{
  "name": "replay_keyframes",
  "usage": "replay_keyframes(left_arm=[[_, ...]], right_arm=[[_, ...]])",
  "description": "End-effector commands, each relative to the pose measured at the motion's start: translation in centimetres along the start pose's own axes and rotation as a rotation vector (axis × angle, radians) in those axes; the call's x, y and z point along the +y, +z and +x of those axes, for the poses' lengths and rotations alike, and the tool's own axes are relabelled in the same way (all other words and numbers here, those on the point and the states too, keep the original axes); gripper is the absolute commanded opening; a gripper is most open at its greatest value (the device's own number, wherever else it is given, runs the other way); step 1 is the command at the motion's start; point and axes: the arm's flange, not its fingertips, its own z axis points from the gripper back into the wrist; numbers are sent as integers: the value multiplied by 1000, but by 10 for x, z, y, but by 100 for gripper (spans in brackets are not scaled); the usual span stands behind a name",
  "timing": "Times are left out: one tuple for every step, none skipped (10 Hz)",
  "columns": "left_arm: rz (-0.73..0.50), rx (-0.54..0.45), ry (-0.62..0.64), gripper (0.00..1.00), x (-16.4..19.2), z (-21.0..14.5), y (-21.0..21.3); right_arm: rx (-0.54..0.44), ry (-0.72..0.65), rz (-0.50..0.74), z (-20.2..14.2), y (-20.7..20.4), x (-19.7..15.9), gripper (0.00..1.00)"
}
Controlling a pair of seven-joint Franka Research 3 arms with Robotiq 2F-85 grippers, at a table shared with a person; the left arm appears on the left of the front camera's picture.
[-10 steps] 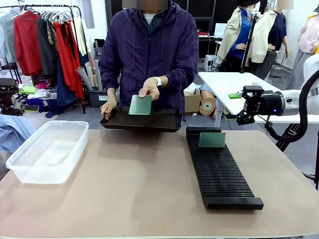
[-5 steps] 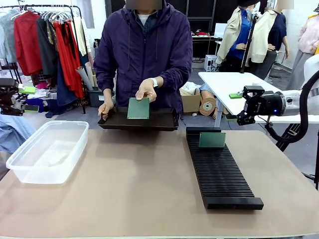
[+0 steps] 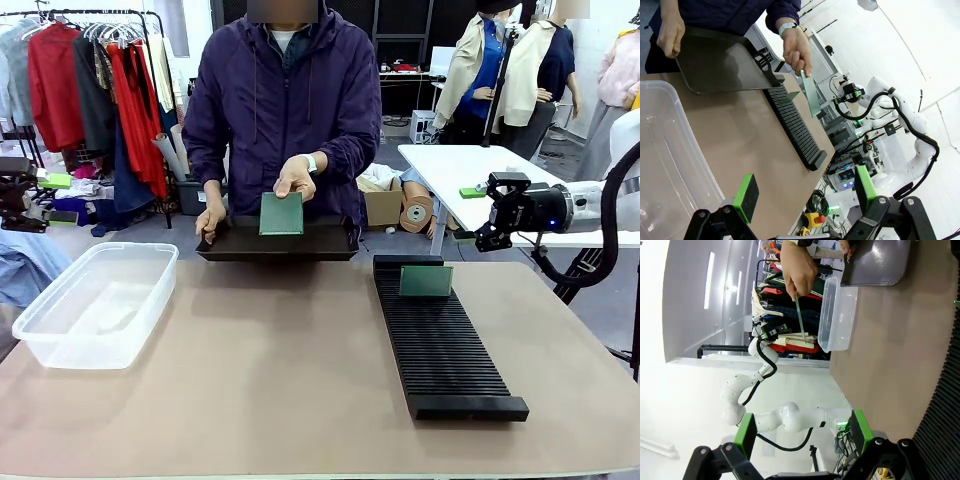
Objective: Sort PCBs into racks and boxes based on the side picked up.
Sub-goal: Pick up the Blank PCB handed by the Human.
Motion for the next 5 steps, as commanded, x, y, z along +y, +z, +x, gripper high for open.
replay_keyframes(left_arm=[[0, 0, 0, 100, 0, 0, 0], [13, -8, 11, 100, 5, 6, -5], [1, -12, 12, 100, 9, 10, -13], [-28, -2, 3, 100, 13, 14, -29], [-30, 7, -3, 100, 14, 17, -41]], right_arm=[[-4, 8, -5, 0, 1, 1, 100], [-4, 8, -5, 0, 1, 1, 100], [-4, 8, -5, 0, 1, 1, 100], [-4, 8, -5, 0, 1, 1, 100], [-4, 8, -5, 0, 1, 1, 100]])
